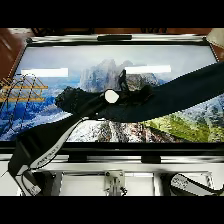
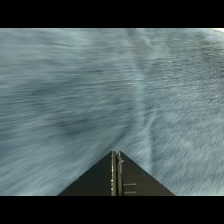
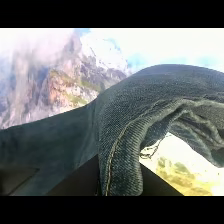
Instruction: Fold the shirts.
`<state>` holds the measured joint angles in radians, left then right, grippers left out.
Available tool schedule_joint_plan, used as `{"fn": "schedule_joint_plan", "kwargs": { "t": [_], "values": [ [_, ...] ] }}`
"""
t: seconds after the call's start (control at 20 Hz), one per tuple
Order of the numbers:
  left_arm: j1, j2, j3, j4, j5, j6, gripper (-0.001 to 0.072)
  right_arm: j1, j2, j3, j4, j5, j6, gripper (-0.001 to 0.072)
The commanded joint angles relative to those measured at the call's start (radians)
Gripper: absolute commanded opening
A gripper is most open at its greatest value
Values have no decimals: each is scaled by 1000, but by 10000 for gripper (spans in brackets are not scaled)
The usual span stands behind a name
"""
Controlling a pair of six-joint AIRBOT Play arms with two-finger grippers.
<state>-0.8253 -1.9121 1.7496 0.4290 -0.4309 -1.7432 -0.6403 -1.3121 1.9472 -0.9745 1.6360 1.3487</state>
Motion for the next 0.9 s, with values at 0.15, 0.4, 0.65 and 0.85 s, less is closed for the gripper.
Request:
{"fn": "schedule_joint_plan", "kwargs": {
  "t": [0.15, 0.4, 0.65, 0.85],
  "values": [
    [-62, -257, 273, -347, -37, 74, 52, 0, 61, 0, 12, 48, -26, 91],
    [-134, -363, 292, -771, -32, 291, 51, 44, 72, 0, 66, 76, -61, 91],
    [-92, -313, 280, -838, -103, 580, 42, 209, 72, -8, -172, 100, -56, 91],
    [-12, -94, 146, -534, -114, 546, 43, 266, 72, -88, -206, 78, -62, 90]
  ]
}}
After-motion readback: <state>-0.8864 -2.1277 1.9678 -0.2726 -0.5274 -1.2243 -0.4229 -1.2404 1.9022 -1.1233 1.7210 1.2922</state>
